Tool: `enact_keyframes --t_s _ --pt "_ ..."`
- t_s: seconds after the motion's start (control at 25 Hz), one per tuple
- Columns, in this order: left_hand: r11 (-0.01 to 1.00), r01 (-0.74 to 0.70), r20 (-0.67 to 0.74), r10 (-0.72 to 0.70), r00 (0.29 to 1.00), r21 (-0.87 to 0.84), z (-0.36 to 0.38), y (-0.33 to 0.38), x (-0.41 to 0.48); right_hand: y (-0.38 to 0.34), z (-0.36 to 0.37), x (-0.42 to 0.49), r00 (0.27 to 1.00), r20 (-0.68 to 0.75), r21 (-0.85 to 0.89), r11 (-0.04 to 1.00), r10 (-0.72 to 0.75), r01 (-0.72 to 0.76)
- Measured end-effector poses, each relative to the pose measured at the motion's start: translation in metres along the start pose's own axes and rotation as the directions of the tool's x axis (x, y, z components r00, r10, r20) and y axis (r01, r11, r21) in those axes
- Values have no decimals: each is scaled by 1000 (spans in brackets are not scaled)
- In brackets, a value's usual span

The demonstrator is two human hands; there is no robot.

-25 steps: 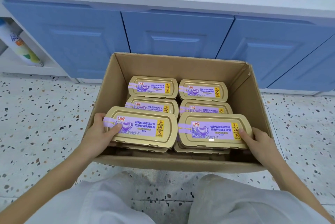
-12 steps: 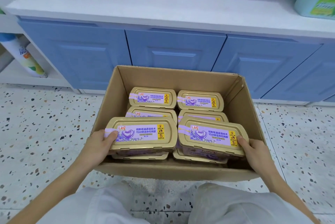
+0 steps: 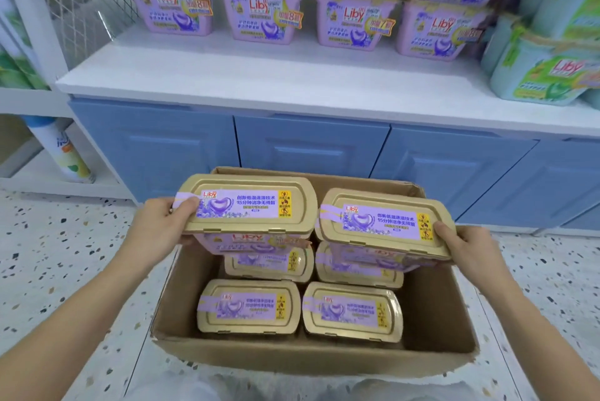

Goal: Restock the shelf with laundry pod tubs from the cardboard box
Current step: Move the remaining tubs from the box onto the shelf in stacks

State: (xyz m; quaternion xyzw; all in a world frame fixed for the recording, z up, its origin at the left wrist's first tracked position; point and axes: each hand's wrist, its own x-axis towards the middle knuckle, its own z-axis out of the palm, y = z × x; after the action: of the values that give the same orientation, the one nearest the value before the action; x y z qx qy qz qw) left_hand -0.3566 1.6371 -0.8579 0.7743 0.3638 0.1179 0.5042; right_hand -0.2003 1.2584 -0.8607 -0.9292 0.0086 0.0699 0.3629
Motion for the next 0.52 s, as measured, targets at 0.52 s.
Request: enact_keyframes --t_s 0.52 --pt "969 -124 -107 103 989 -214 -49 155 107 -165 -97 126 986 -81 323 932 -146 164"
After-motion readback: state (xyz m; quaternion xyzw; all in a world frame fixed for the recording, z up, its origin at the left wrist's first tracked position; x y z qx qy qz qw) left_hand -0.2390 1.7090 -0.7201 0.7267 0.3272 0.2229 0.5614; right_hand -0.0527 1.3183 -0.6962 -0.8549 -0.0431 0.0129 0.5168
